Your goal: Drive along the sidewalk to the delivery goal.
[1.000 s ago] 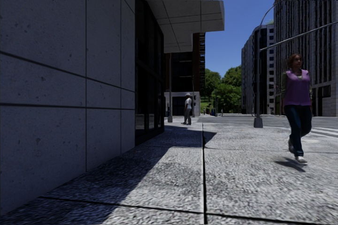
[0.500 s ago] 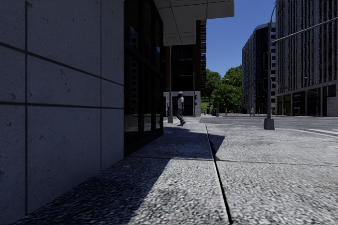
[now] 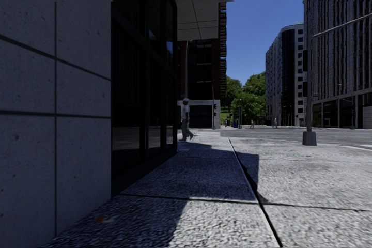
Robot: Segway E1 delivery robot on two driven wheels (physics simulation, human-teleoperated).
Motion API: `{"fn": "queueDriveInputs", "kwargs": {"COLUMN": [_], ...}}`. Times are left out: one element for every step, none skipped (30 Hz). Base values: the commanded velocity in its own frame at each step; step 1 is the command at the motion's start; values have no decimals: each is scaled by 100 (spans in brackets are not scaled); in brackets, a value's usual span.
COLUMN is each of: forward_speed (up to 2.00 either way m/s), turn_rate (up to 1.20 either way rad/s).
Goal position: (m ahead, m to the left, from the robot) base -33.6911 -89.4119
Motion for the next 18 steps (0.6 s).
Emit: {"fn": "queueDriveInputs", "kwargs": {"forward_speed": [200, 200, 200, 200, 200, 200, 200, 200, 200, 200, 200, 200, 200, 200, 200, 200, 200, 200], "turn_rate": [-26, -26, -26, -26, -27, -27, -27, -27, -27, -27, -27, -27, -27, -27, -27, -27, -27, -27]}}
